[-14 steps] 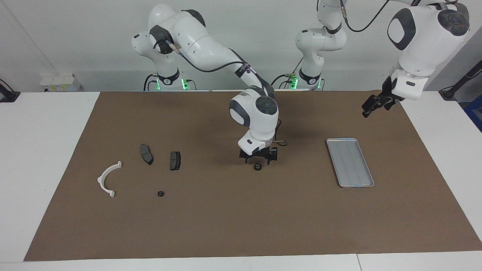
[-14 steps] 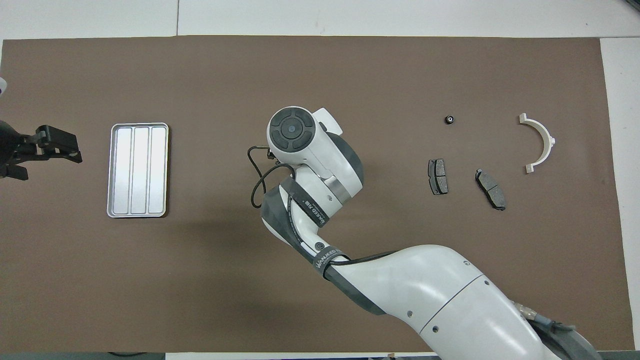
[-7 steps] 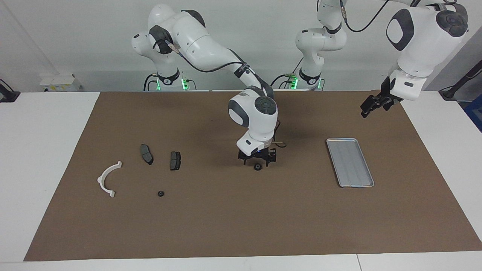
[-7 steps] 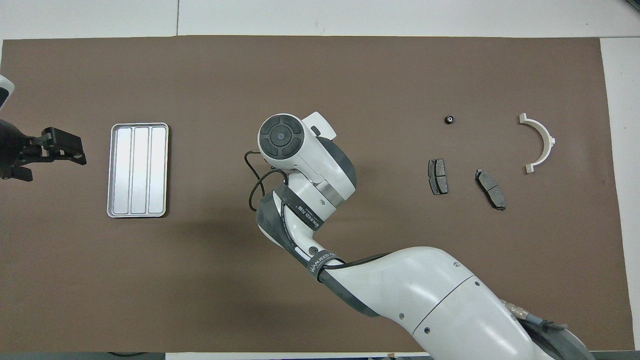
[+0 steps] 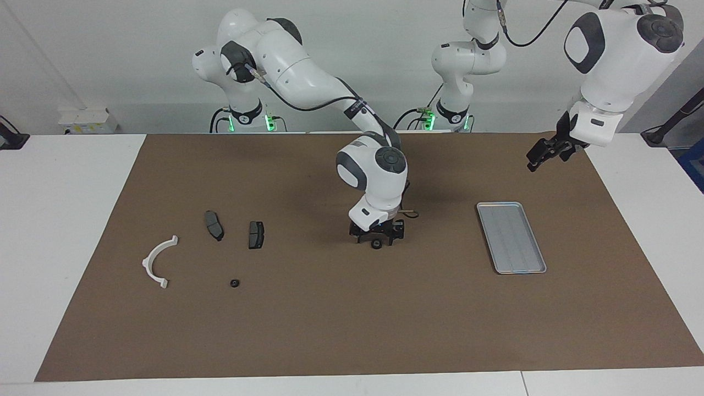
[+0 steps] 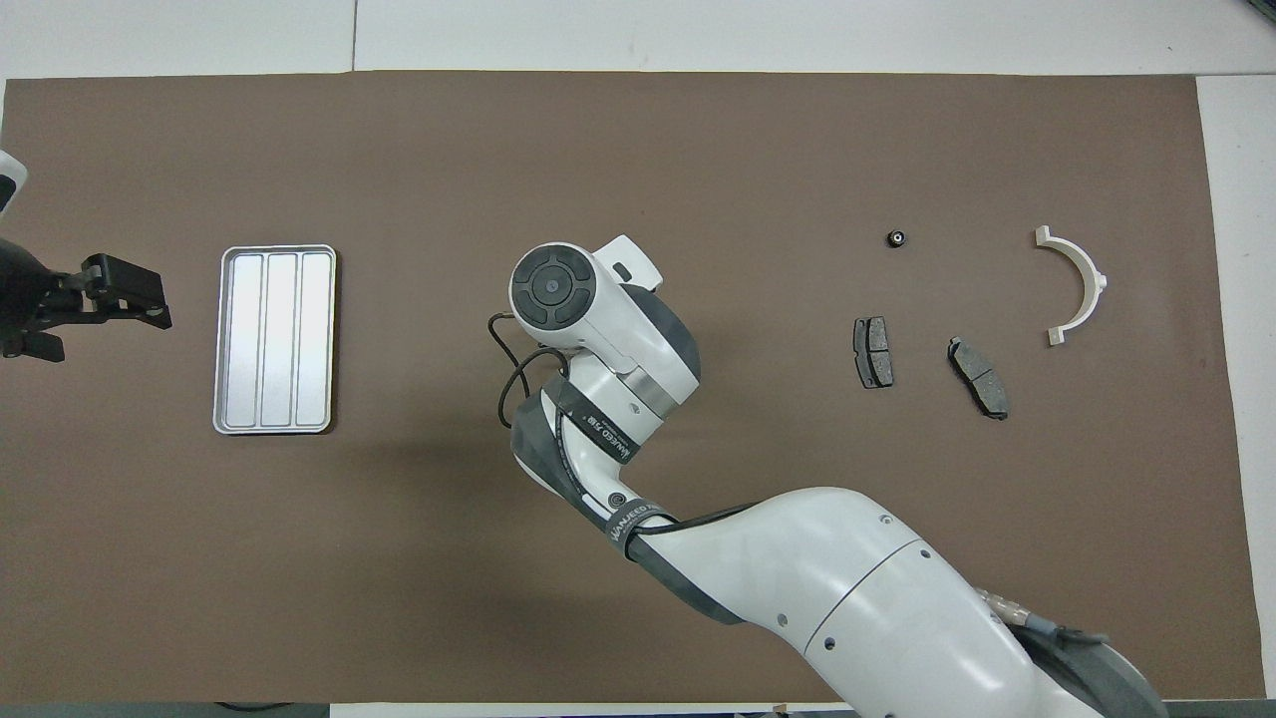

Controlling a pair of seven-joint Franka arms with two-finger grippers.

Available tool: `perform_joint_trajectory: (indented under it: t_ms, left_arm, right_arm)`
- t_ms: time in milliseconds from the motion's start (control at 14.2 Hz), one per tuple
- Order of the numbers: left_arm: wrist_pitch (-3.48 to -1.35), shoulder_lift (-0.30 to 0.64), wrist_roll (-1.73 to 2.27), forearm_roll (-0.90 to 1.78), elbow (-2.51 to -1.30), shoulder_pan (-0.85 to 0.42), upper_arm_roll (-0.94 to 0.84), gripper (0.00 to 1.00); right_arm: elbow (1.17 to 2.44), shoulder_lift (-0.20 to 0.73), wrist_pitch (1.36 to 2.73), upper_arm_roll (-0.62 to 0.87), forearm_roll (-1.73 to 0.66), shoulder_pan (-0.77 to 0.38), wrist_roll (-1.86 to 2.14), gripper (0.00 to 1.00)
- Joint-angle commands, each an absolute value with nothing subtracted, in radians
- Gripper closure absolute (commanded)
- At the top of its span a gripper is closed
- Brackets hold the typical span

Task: Place bearing gear from tray to pile
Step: 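Lower the right gripper and grasp the black gear at center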

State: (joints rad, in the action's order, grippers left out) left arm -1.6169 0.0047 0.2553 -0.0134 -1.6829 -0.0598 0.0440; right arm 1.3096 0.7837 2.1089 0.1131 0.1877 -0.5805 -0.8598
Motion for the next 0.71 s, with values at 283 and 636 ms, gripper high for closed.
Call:
perform_joint_trajectory:
  t_ms: [283,636]
  left_arm:
    - [-1.638,-0.028,0.244,-0.002,-1.723,-0.058,0.043,0.0]
    - [-1.64,-0.028,0.244,-0.002,-1.723,-0.057,0.043,0.0]
  right_arm:
    - [1.307,0.787,2.089,0.121,0.213,-0.58,-0.888,0.26]
    - [1.302,0.792,2.086,0.121,0.216,-0.577,-0.9,0.54]
